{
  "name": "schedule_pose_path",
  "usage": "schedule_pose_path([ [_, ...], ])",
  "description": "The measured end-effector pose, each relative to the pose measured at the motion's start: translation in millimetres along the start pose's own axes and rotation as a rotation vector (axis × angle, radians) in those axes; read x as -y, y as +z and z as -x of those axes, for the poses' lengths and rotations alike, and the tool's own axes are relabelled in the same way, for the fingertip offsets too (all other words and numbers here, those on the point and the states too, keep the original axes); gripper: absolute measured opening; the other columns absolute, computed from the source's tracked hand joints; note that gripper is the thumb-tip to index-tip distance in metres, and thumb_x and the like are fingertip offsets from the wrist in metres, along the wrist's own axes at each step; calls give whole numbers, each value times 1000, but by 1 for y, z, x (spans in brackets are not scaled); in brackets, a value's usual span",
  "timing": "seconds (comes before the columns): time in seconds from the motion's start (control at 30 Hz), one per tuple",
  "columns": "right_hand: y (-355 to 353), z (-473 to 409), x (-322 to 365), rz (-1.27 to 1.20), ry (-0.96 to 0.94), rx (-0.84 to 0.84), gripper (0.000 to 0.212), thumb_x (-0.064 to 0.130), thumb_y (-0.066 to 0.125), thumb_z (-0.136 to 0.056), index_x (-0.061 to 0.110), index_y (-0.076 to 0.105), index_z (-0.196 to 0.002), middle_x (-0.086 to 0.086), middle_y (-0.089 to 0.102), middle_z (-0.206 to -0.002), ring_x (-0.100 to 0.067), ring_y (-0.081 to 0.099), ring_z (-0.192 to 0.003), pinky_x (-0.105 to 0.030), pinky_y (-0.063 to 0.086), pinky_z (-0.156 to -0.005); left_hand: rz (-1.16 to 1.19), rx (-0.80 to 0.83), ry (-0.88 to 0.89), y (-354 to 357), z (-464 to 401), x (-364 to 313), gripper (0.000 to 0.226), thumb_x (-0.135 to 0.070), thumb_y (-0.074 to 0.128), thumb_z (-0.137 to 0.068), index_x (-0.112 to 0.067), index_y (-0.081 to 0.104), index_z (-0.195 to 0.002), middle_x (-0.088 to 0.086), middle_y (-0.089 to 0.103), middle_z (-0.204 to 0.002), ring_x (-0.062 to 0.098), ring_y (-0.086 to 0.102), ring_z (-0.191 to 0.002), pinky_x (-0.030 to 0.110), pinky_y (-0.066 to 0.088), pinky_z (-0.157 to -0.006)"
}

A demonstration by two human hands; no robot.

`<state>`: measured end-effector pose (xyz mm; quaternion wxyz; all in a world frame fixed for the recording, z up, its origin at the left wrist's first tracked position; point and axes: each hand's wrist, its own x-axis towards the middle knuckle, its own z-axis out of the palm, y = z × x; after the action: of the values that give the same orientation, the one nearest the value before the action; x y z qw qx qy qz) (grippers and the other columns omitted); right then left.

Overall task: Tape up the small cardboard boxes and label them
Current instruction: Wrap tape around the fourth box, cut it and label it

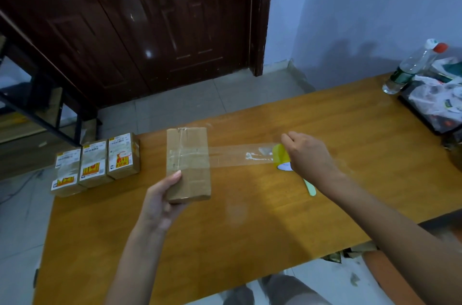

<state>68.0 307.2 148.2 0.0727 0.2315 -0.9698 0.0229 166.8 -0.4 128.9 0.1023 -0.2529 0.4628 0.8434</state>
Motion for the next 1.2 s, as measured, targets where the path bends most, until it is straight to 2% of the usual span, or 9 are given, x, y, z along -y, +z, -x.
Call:
schedule_pose_path([
  [0.2,26,-4,1,52,13,55,40,-18,65,-39,4,58,-73,-7,48,-59,-20,28,-49,-22,11,-41,113,86,-7,-3,-1,4,38,-20,54,-82,-7,60,-117,14,71,-103,26,71,-91,32,60,-67],
  [0.37,60,6,0,35,-16,197,47,-12,73,-40,4,62,-82,-8,53,-63,-25,46,-48,-27,30,-38,85,-59,-92,-27,-19,41,39,-20,60,-79,-5,62,-116,14,73,-99,26,72,-86,32,60,-65],
  [0.43,73,13,1,51,-44,214,50,-16,74,-33,1,63,-78,-9,51,-58,-24,41,-43,-24,23,-37,64,-122,-152,-41,-28,67,38,-18,61,-78,-6,62,-114,12,74,-95,23,73,-80,30,60,-62],
  [0.53,103,23,1,75,-74,389,38,2,77,-61,3,59,-95,-11,57,-79,-26,51,-59,-31,28,-46,79,-171,-219,-59,-41,104,45,-15,61,-77,-4,58,-120,13,74,-98,24,72,-83,30,60,-64],
  [0.63,124,30,1,120,-69,456,24,1,55,-80,8,51,-103,-9,56,-96,-27,54,-77,-38,46,-62,37,-153,-234,-68,-53,127,53,-15,60,-80,-2,52,-130,18,68,-113,29,66,-99,34,58,-74],
  [0.8,139,38,0,109,-78,511,27,-2,58,-75,8,52,-99,-10,54,-96,-30,56,-78,-38,47,-61,-162,-211,-174,-77,-64,155,62,-22,69,-81,-5,43,-134,22,56,-129,33,59,-110,41,51,-86],
  [0.97,143,43,0,98,-74,495,35,-16,66,-51,2,57,-80,-15,55,-73,-34,54,-60,-41,47,-46,-762,-282,15,-77,-57,174,71,-59,58,-80,-12,42,-131,3,43,-130,4,36,-118,29,32,-102],
  [1.1,146,44,-1,74,-99,473,38,-3,68,-63,7,56,-98,-10,56,-90,-32,56,-81,-39,48,-61,-1086,-397,40,-86,-58,169,67,-43,63,-90,-2,37,-137,15,34,-137,31,35,-129,40,33,-105],
  [1.2,145,46,-3,71,-116,445,45,14,74,-67,11,54,-107,-6,56,-99,-29,56,-90,-37,43,-72,-1192,-419,150,-77,-58,156,62,-36,63,-91,-1,39,-136,14,39,-132,30,43,-121,36,39,-97],
])
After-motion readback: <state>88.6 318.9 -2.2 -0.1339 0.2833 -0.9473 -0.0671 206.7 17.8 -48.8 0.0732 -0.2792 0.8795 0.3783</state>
